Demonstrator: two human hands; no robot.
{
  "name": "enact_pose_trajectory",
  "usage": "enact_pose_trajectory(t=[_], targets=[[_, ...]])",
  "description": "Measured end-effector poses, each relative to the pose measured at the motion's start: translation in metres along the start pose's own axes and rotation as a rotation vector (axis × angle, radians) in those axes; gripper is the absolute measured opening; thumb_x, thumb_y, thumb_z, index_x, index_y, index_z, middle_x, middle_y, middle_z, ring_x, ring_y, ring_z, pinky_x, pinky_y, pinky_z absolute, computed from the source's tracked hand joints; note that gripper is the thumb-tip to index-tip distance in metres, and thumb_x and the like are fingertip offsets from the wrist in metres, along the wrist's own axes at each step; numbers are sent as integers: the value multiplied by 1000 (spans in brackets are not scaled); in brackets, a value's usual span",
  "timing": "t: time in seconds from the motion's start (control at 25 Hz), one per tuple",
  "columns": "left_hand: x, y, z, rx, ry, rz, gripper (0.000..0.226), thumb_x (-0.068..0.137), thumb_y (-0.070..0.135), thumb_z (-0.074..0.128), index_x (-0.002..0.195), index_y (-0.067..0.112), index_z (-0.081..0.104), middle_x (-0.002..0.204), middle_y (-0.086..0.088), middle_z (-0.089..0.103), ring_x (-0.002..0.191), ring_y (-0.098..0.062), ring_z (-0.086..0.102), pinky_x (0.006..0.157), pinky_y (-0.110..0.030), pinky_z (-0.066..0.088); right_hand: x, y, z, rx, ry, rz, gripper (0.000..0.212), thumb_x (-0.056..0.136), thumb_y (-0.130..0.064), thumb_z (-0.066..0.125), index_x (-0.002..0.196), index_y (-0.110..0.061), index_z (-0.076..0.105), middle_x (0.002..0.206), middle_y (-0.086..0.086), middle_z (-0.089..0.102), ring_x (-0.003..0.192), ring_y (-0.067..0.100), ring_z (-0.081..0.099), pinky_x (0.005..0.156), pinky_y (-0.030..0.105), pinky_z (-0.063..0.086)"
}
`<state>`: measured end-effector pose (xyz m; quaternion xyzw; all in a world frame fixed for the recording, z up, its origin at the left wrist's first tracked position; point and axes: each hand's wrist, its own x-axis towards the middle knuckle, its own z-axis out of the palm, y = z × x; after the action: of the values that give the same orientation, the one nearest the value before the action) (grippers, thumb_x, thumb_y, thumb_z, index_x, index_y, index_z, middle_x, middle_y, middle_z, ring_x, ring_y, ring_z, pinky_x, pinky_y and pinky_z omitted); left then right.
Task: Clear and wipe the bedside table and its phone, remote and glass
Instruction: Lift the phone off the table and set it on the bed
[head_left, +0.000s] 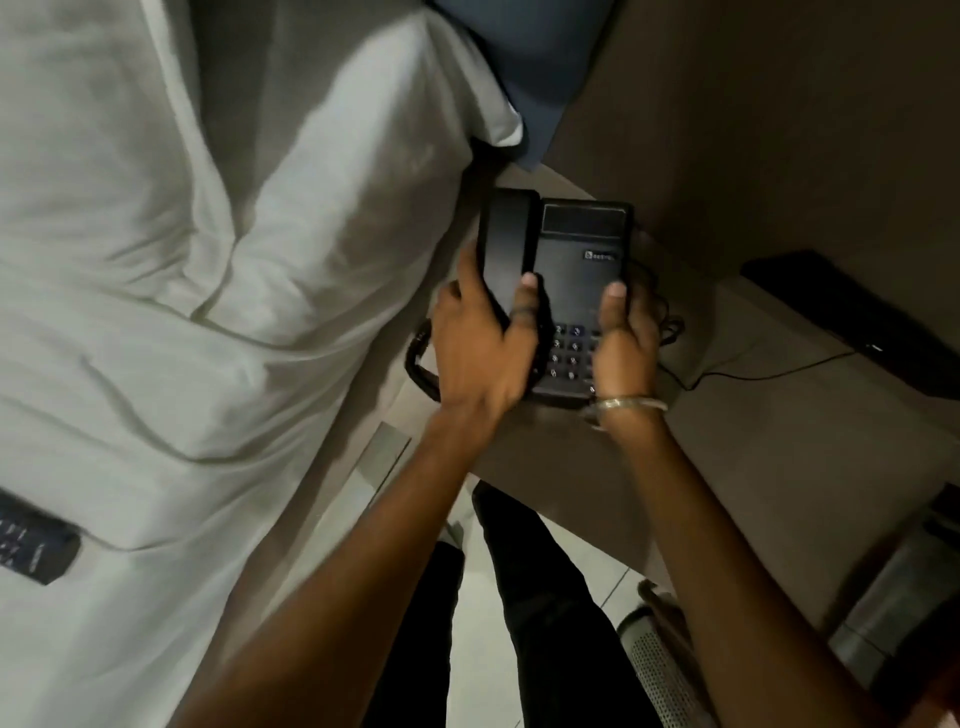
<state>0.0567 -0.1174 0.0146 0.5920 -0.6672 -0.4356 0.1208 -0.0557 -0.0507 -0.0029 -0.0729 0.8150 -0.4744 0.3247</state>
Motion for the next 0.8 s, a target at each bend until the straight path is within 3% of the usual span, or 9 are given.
enact_pose_trajectory(t=[0.08, 0.12, 0.2, 0.36, 0.44, 0.52, 0.6, 0.68, 0.8], targets=[[-35, -7, -32, -31, 90, 28, 74, 100, 64, 44, 164, 35, 23, 144, -8, 50, 127, -11, 49, 109, -31, 42, -30, -11, -4, 35, -113, 1, 51, 97, -45, 46, 135, -11, 55, 120, -2, 70, 112, 2, 66, 97, 21, 53], [-50, -10, -51, -69, 133, 45, 74, 101, 62, 45, 165, 34, 21, 144, -5, 46, 125, 3, 45, 109, -19, 38, -46, -19, -2, 43, -186, -7, 53, 95, -50, 48, 136, -16, 55, 121, -6, 71, 113, 7, 68, 95, 25, 55], [-79, -21, -88, -181, 250, 67, 75, 103, 52, 49, 167, 26, 20, 148, -3, 40, 131, 19, 37, 106, -3, 31, -82, -40, 12, 36, -331, -106, 46, 94, -54, 51, 132, -29, 57, 113, -18, 73, 104, 5, 71, 84, 19, 57], [-115, -40, -160, -345, 588, 35, 71, 104, 42, 49, 167, 22, 20, 156, 5, 38, 148, -12, 36, 120, -25, 32, -146, -95, 74, 46, -436, -339, 33, 86, -50, 67, 117, -42, 63, 105, -21, 73, 101, 2, 71, 83, 17, 55], [-112, -55, -199, -415, 734, -24, 70, 105, 44, 49, 166, 25, 20, 155, 18, 36, 148, -4, 35, 121, -25, 32, -171, -117, 121, 72, -500, -399, 33, 84, -41, 72, 115, -31, 70, 107, -13, 76, 102, 3, 72, 86, 16, 56], [-98, -75, -239, -465, 842, -94, 72, 105, 45, 49, 167, 21, 22, 157, 18, 35, 147, -1, 36, 122, -22, 31, -189, -135, 172, -10, -590, -510, 35, 92, -31, 70, 123, -14, 72, 117, 2, 77, 108, 5, 71, 95, 18, 55], [-73, -94, -272, -495, 884, -176, 71, 106, 45, 49, 168, 21, 21, 154, 7, 41, 139, -6, 46, 116, -17, 35, -196, -149, 221, -146, -649, -621, 33, 99, -26, 64, 127, -9, 70, 122, 5, 75, 112, 4, 67, 99, 16, 52], [-46, -108, -292, -541, 889, -283, 70, 108, 44, 49, 168, 23, 19, 139, 11, 42, 122, -2, 52, 102, -7, 36, -197, -158, 260, -282, -663, -699, 31, 101, -23, 58, 126, -10, 70, 121, 11, 75, 116, 18, 68, 102, 30, 52], [-18, -119, -297, -532, 838, -427, 74, 108, 51, 44, 169, 28, 10, 147, -8, 35, 137, -22, 38, 110, -22, 24, -192, -160, 288, -445, -638, -754, 31, 102, -21, 54, 127, -11, 69, 123, 14, 74, 118, 29, 67, 103, 37, 50]])
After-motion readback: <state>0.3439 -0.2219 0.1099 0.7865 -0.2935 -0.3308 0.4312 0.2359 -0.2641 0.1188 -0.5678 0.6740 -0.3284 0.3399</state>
